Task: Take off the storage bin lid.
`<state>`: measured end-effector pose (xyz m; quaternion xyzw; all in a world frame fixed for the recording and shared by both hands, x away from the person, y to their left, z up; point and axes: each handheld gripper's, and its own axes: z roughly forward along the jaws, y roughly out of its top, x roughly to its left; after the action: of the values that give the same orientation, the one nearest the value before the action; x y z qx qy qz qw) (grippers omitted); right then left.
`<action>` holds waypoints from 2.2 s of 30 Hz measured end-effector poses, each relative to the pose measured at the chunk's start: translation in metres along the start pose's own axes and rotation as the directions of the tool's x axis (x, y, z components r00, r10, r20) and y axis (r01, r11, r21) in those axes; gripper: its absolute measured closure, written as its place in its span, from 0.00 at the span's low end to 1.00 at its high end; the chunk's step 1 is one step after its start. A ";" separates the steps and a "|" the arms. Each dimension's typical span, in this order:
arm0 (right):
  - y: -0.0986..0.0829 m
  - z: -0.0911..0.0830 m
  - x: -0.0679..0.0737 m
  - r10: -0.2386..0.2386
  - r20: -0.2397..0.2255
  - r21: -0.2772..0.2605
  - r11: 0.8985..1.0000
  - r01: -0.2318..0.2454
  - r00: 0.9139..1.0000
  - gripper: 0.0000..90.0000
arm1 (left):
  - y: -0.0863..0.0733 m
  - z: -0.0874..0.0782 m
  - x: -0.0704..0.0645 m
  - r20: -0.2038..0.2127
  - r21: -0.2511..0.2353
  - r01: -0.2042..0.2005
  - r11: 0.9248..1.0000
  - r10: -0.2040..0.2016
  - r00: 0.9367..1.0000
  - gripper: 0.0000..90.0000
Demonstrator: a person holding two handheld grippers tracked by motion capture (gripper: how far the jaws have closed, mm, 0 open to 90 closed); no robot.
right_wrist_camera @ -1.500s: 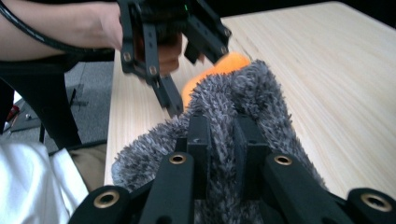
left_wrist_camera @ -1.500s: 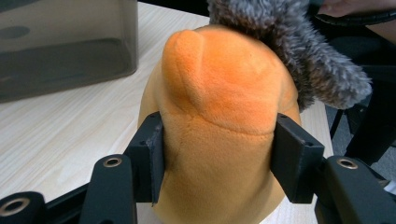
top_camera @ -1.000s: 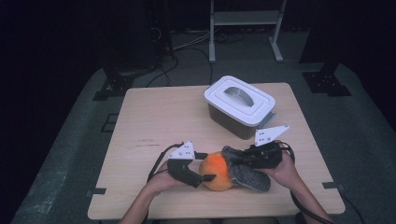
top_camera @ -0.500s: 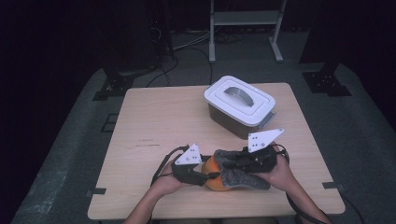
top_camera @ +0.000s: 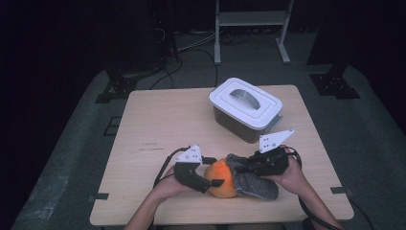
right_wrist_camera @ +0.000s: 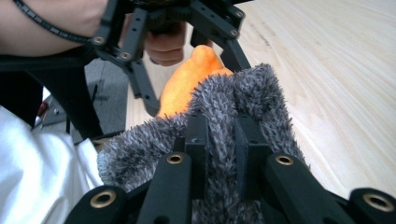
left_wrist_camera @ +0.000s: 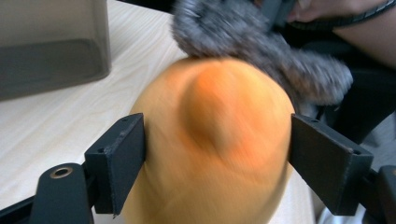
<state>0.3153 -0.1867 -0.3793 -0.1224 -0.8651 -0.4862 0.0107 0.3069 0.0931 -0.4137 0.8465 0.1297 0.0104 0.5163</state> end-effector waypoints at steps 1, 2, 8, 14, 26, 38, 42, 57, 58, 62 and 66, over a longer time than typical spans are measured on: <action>0.000 0.000 0.000 0.000 0.000 0.000 1.000 0.000 1.000 0.86 | 0.000 0.000 0.000 0.000 0.000 0.000 1.000 0.000 1.000 0.31; 0.004 0.000 0.005 -0.020 0.013 -0.003 1.000 0.020 1.000 0.86 | 0.000 0.000 -0.004 -0.007 -0.003 -0.034 0.999 0.033 0.999 0.35; 0.020 0.004 0.019 -0.076 0.014 -0.028 0.997 0.077 0.997 0.86 | 0.011 0.001 -0.022 -0.084 0.048 -0.225 0.973 0.229 0.970 0.47; 0.006 0.004 0.005 -0.021 0.006 -0.012 1.000 0.021 1.000 0.86 | 0.009 -0.005 -0.019 -0.125 0.069 -0.259 0.963 0.266 0.956 0.46; 0.016 0.007 0.015 -0.058 -0.013 -0.021 0.998 0.058 0.998 0.85 | 0.005 0.006 -0.026 -0.026 0.084 -0.280 0.956 0.283 0.959 0.36; -0.005 0.001 0.001 0.012 0.002 0.023 1.000 -0.012 1.000 0.85 | -0.001 0.001 -0.022 -0.004 0.075 -0.289 0.954 0.290 0.957 0.37; 0.007 0.011 0.013 -0.035 -0.020 0.018 0.999 0.035 0.999 0.85 | -0.002 0.005 -0.026 0.005 0.082 -0.341 0.937 0.341 0.940 0.31; -0.010 0.003 -0.001 0.026 0.000 0.035 0.999 -0.026 1.000 0.85 | -0.006 0.001 -0.024 0.040 0.072 -0.339 0.938 0.337 0.941 0.35; -0.003 0.005 0.005 0.006 -0.016 0.010 1.000 -0.005 1.000 0.86 | -0.006 0.003 -0.025 0.045 0.071 -0.343 0.936 0.341 0.939 0.35; 0.001 0.013 0.007 -0.009 -0.025 0.027 1.000 0.010 1.000 0.86 | -0.006 0.002 -0.026 0.041 0.080 -0.355 0.932 0.353 0.935 0.35; -0.008 0.010 -0.003 0.029 -0.007 0.029 0.999 -0.029 1.000 0.86 | -0.006 0.001 -0.023 0.026 0.077 -0.323 0.943 0.322 0.946 0.36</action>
<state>0.3177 -0.1829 -0.3912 -0.1331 -0.8701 -0.4740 0.0226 0.2841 0.0897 -0.4162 0.8763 -0.0137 0.0838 0.4742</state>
